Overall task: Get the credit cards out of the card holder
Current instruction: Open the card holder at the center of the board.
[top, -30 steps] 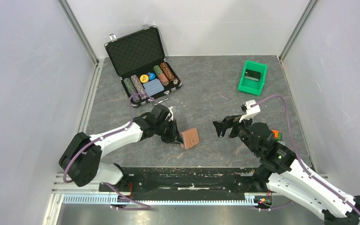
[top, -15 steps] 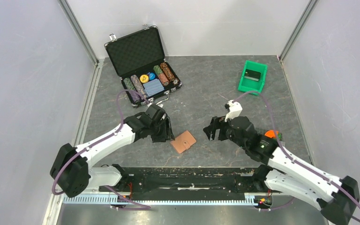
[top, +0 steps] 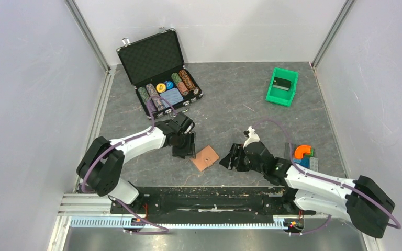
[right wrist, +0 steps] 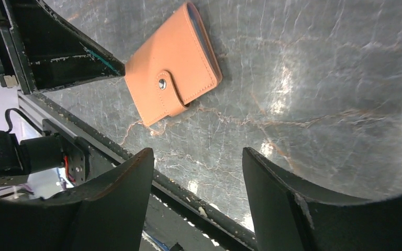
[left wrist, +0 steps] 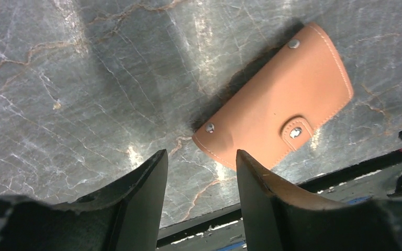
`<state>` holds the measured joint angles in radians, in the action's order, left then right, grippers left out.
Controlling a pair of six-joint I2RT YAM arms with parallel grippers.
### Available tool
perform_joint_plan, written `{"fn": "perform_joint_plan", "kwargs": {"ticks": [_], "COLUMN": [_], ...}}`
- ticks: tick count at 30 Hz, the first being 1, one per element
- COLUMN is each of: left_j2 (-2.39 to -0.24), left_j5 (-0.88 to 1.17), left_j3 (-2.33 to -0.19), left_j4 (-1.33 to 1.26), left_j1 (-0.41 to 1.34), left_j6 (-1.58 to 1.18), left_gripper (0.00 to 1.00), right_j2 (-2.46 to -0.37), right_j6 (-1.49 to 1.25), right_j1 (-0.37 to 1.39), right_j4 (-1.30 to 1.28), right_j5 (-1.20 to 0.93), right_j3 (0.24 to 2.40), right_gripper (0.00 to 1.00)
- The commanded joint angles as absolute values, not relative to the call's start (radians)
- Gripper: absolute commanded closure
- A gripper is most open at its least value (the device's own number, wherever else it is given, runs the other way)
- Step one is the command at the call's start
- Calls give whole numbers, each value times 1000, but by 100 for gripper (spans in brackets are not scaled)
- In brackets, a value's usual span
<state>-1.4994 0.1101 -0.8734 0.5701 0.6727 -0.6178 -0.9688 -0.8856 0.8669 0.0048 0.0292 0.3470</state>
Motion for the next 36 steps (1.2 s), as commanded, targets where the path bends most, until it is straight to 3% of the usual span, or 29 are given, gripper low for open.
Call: {"fn": "perform_joint_plan", "kwargs": {"ticks": [1, 9, 22, 30, 36], "left_j2": [-1538, -1521, -1435, -1239, -1236], "left_j5": [163, 312, 582, 328, 209], "left_j3": [-893, -804, -556, -593, -658], "left_j4": [541, 434, 3, 199, 340], "left_j1": [661, 663, 713, 708, 668], "left_j6": [-536, -575, -836, -800, -743], "left_gripper": [43, 49, 54, 46, 44], "right_j2": [-1032, -1144, -1319, -1420, -1409], "right_j6": [-1021, -1015, -940, -772, -737], "right_j1": [899, 909, 908, 909, 933], "right_j4": [192, 196, 223, 161, 99], "right_j5": [29, 109, 136, 172, 183], "right_j3": [327, 377, 503, 603, 641], "right_gripper": [36, 39, 46, 50, 54]}}
